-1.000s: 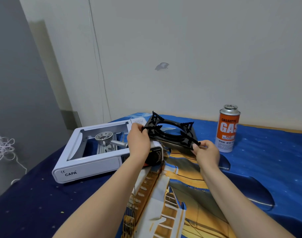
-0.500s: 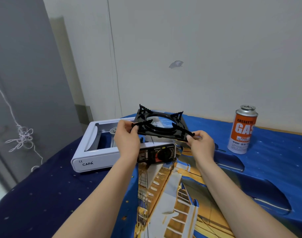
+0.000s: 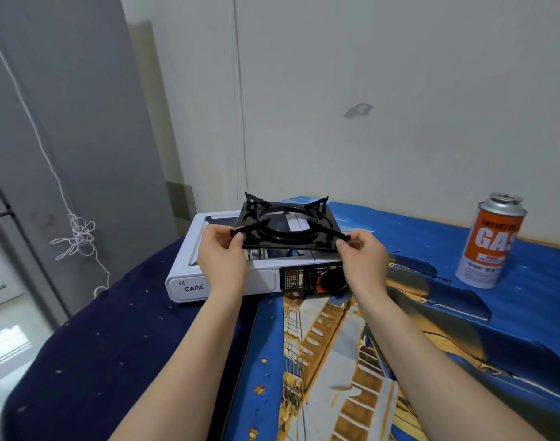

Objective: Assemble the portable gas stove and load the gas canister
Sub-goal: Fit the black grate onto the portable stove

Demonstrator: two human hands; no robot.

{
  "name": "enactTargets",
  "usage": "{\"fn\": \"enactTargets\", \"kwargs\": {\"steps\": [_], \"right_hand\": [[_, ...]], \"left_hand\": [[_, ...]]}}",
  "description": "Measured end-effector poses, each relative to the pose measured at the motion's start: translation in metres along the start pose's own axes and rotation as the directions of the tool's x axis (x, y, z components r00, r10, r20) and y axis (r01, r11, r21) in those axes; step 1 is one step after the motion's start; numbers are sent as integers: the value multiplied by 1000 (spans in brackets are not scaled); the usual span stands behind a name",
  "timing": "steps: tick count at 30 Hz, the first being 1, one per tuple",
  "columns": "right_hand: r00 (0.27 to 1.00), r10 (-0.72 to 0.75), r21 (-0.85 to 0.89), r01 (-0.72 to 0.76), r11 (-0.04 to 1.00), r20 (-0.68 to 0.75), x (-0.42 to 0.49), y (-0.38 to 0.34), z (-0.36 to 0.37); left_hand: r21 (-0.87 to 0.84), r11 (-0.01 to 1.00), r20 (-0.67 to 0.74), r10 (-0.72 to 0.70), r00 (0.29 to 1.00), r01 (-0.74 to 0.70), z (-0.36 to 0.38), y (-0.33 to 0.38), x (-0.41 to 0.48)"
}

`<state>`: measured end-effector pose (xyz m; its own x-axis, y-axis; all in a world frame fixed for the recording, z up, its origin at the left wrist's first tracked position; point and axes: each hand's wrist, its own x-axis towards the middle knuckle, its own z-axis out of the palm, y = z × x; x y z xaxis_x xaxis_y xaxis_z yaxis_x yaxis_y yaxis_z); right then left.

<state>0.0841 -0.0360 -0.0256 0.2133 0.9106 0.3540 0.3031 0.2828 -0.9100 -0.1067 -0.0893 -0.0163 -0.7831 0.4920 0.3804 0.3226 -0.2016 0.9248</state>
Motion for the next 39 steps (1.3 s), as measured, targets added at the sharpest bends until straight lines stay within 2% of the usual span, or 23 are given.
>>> {"fn": "enactTargets", "kwargs": {"steps": [6,13,20,34,39], "right_hand": [[994,-109,-54,111,992,29,-5,0,10],[985,-170,-91,173,981,38,-9,-7,19],[964,-255,-212,266,940,79,-14,-12,38],[952,-295,-345,304,888,80,-19,-14,55],[952,-298,-365,303,880,71,-17,-13,55]], "left_hand": [[11,1000,-24,19,1000,-18,-10,-4,3],[61,997,-25,51,998,-50,-21,-5,14],[151,988,-73,51,996,-39,-40,-6,30],[207,978,-84,14,996,4,-52,-15,37],[303,953,-70,26,997,-3,-52,-18,36]]}}
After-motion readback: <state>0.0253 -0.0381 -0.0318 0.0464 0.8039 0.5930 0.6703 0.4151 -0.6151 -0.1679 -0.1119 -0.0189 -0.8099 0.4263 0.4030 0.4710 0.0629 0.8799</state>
